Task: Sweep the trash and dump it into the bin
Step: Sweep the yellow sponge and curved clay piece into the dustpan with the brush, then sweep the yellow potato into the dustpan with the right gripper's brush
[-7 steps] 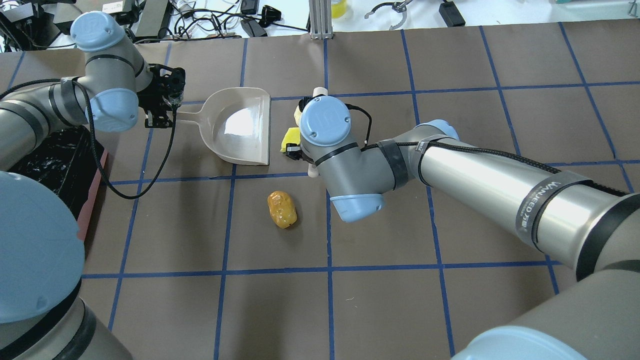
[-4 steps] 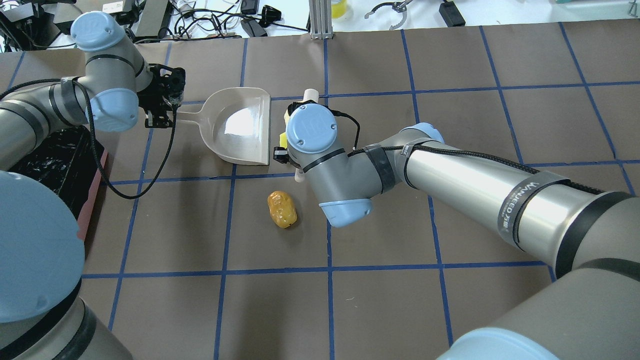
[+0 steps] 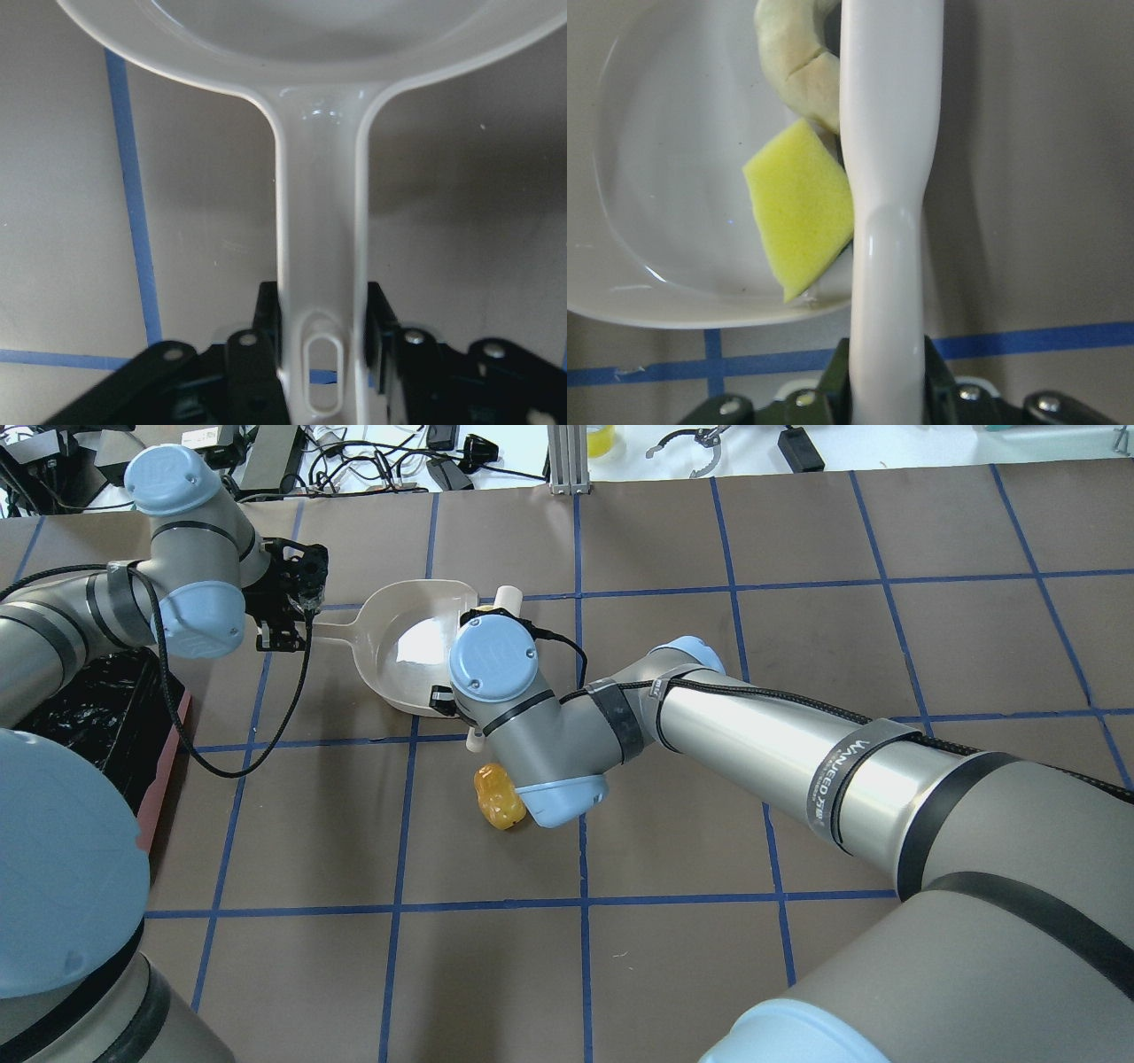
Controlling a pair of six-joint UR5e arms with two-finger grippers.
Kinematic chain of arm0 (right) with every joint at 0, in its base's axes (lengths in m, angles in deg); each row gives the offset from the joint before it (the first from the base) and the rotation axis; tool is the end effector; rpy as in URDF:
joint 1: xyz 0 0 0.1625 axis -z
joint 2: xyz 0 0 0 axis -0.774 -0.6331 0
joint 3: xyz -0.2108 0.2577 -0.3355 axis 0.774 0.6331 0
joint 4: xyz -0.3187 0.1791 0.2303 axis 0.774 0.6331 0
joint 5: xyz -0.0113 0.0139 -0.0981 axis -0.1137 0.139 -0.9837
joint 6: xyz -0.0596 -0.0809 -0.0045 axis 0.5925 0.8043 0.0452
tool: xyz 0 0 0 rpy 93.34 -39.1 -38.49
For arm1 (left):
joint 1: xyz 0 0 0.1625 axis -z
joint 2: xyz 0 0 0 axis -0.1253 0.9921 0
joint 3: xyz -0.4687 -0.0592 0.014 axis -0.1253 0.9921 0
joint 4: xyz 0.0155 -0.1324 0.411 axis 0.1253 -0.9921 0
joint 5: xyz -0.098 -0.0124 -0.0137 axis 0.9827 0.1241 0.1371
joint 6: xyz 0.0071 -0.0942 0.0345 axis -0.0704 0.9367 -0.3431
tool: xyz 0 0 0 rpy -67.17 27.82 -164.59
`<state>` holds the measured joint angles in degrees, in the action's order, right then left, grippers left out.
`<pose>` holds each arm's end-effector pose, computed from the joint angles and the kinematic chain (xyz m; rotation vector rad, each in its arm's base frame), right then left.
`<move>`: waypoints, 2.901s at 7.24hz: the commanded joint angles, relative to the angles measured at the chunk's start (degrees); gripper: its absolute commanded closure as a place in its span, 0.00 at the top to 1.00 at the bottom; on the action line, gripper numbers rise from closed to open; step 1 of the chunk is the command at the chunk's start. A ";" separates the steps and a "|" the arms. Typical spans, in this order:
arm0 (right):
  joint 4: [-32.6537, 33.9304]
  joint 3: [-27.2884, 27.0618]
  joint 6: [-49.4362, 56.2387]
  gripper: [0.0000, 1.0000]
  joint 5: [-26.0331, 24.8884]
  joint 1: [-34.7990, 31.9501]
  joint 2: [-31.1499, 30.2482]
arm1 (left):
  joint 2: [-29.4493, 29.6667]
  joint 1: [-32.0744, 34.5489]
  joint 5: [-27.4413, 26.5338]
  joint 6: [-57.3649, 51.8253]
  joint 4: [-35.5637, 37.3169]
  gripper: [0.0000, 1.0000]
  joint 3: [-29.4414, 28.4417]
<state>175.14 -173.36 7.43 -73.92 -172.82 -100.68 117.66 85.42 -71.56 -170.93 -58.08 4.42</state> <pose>0.4978 -0.5377 0.2414 0.2317 2.8399 -0.4368 0.0140 -0.7049 0.2710 2.1366 2.1208 -0.0703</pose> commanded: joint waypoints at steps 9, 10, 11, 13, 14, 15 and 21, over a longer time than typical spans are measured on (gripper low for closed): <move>-20.61 -1.19 8.74 0.00 -2.89 3.87 -12.98 | -1.40 -0.17 0.42 -0.58 -0.35 0.00 1.66; -20.88 -4.17 9.99 0.00 -4.31 4.58 -15.35 | -3.23 -1.04 0.51 -1.37 -0.18 0.00 3.93; -21.49 -7.33 10.09 0.00 -4.59 4.68 -18.51 | -5.52 -2.27 0.60 -1.73 -0.35 0.00 6.65; -22.38 -16.63 9.83 0.00 -6.52 4.07 -26.85 | -12.09 -2.55 0.60 -2.34 -0.09 0.00 15.42; -21.42 -21.29 7.74 0.00 -6.35 2.76 -30.11 | -16.13 -2.46 0.42 -2.78 0.43 0.00 20.78; -20.63 -22.38 5.11 0.00 -6.26 -0.39 -30.49 | -19.65 -2.63 0.25 -3.48 1.83 0.00 25.53; -12.38 -22.75 -5.11 0.00 -6.35 -9.29 -23.74 | -24.17 -3.78 -0.19 -5.24 11.25 0.00 34.99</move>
<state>160.55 -196.31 3.83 -80.27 -181.00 -126.26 93.74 81.71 -71.64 -176.05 -46.96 39.64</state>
